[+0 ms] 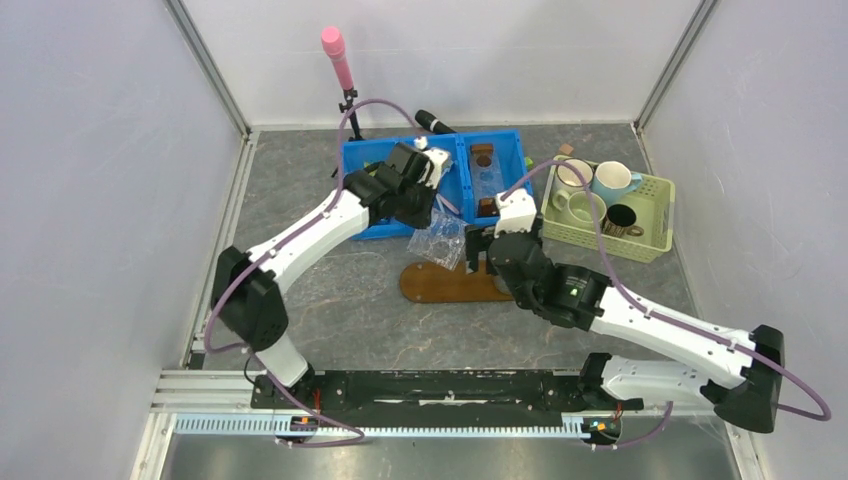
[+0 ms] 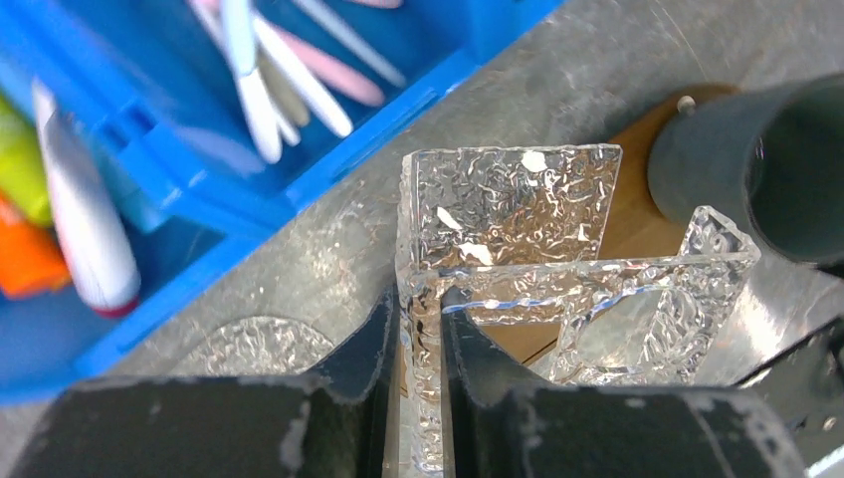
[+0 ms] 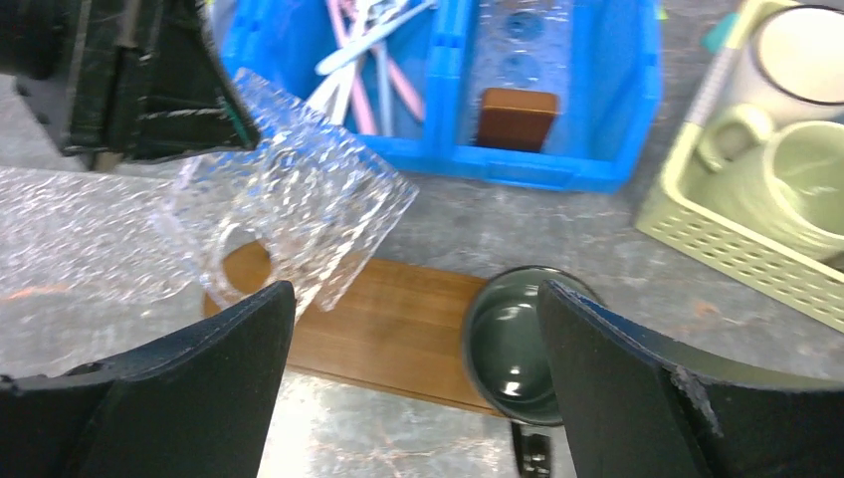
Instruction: Prepare toiletry sets of a toothbrush and toothpaste on the tray
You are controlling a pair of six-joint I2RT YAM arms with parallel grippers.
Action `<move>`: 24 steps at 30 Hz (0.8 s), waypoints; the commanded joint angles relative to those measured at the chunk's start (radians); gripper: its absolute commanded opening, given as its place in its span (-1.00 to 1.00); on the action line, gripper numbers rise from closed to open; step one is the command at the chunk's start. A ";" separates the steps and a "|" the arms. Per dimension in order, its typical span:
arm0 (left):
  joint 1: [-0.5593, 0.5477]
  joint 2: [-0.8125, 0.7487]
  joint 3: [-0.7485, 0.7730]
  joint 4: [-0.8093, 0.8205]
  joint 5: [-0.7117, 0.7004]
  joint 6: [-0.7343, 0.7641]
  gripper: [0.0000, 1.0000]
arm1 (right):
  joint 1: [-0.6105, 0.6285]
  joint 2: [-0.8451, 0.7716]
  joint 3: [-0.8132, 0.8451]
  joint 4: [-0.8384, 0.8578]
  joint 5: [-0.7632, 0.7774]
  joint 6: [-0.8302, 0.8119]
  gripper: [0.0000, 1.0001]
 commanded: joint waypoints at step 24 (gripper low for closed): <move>-0.216 0.360 0.397 -0.269 0.186 0.791 -0.96 | -0.214 -0.311 -0.204 -0.084 0.208 0.005 0.96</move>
